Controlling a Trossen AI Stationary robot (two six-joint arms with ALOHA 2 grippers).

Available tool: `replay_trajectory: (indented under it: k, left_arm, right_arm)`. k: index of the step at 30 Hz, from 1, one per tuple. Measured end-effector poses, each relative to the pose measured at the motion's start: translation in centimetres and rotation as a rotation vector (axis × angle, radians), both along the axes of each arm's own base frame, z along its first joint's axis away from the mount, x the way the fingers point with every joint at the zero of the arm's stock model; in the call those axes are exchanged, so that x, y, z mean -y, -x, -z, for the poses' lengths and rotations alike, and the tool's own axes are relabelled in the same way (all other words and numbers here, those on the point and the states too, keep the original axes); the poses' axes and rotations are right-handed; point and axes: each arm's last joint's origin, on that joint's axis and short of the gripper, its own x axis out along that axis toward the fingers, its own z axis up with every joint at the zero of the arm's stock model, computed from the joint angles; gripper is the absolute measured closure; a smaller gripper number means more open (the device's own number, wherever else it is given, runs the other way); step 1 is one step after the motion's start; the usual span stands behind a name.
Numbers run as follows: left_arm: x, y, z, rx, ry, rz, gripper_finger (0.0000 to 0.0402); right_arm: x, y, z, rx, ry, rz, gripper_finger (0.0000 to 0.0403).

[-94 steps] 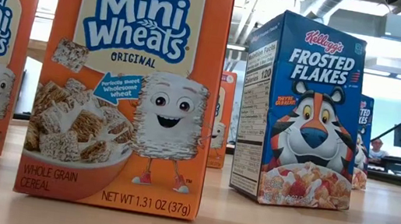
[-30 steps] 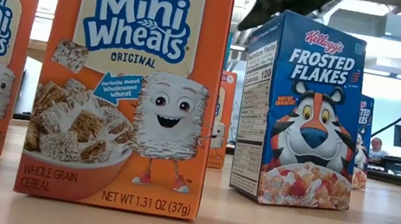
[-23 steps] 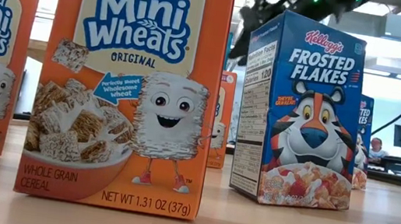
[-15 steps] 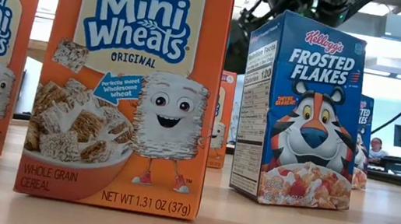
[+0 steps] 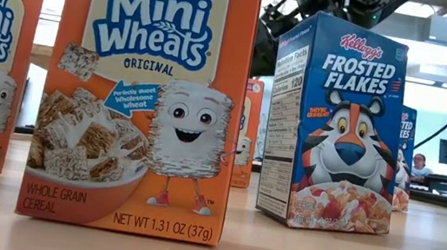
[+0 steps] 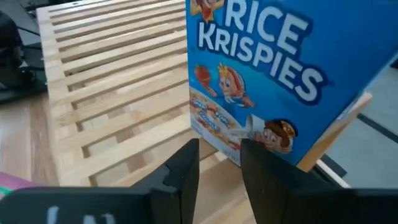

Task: Stack cereal on shelf
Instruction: Put the top light blue cereal box on the shelf aligned with the other light blue cereal box

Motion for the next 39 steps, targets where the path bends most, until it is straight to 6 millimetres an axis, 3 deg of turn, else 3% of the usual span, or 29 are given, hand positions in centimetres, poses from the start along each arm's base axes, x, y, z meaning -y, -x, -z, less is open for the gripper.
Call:
replay_trajectory:
  k: [10, 20, 39]
  left_arm:
    - [0.0, 0.0, 0.1, -0.003, 0.015, -0.001, 0.0102]
    - [0.0, 0.0, 0.3, -0.019, 0.040, -0.020, 0.0102]
    - [-0.2, 0.1, 0.3, -0.012, 0.068, -0.074, 0.0102]
  right_arm:
    - [1.0, -0.3, 0.8, 0.011, -0.015, -0.014, 0.0282]
    - [1.9, -0.3, -0.1, 0.107, 0.004, -0.032, 0.0284]
    - [2.5, -0.4, 0.2, 0.099, 0.039, -0.066, 0.0285]
